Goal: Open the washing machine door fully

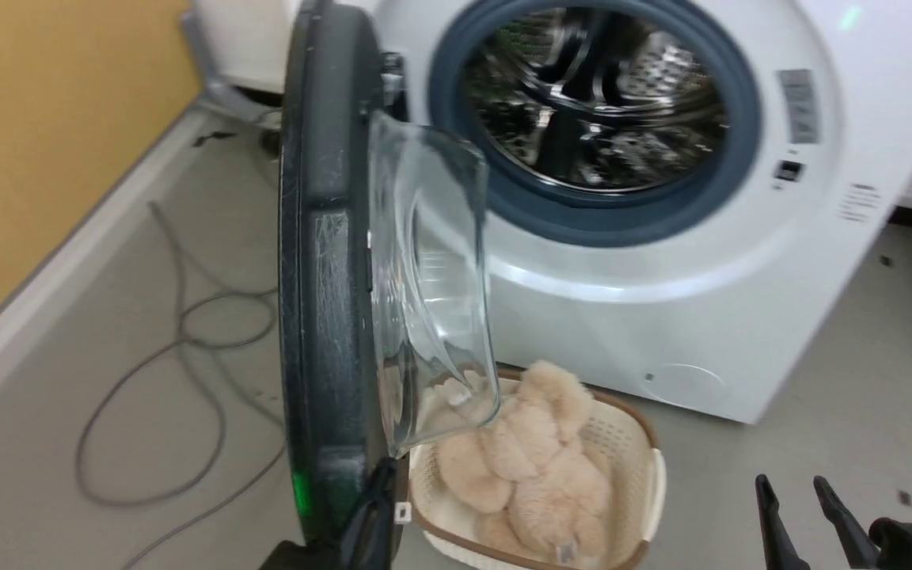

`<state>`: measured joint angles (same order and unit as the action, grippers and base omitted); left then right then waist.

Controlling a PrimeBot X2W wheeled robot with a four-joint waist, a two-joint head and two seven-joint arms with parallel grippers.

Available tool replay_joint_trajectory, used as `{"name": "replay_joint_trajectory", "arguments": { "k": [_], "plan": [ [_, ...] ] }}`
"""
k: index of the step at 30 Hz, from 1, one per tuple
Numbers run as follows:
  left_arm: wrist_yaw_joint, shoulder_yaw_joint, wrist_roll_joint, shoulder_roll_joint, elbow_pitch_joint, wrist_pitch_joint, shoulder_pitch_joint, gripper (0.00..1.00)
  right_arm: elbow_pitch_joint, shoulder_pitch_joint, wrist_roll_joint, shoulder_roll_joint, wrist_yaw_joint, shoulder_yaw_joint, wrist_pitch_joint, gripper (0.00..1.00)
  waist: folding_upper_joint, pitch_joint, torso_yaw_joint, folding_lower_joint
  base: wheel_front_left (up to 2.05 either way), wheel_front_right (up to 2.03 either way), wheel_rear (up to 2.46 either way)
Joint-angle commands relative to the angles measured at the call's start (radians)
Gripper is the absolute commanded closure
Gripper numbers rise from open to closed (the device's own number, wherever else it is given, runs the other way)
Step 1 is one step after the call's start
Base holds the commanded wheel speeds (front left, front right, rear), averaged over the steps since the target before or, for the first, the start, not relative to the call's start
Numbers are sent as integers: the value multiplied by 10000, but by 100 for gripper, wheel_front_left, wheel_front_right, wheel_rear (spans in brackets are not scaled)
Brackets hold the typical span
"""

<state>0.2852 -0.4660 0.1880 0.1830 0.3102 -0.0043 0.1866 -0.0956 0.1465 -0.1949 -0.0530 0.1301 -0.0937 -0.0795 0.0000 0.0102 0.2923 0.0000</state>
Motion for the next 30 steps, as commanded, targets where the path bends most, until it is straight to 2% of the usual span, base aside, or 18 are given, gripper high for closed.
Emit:
{"name": "replay_joint_trajectory", "arguments": {
  "k": [1, 8, 17, 30],
  "plan": [
    [128, 137, -5, 75, 55, -87, 163, 100, 64, 140, -17, 28, 6, 1, 25, 0, 0, 16, 539, 0, 0, 0, 0],
    [429, 673, 151, 185, -109, -296, 284, 100, 161, 95, 5, 28, 6, -16, 102, 0, 0, 74, 1235, 0, 0, 0, 0],
    [540, 1672, 556, 507, -889, -811, 22, 100, 181, 69, -18, 28, 6, 36, 208, 0, 0, 123, 1320, 0, 0, 0, 0],
    [2, 3718, 1806, 1266, -3623, -2042, -1716, 100, 191, -44, -34, 28, 6, -8, 324, 0, 0, 359, 891, 0, 0, 0, 0]
  ]
}}
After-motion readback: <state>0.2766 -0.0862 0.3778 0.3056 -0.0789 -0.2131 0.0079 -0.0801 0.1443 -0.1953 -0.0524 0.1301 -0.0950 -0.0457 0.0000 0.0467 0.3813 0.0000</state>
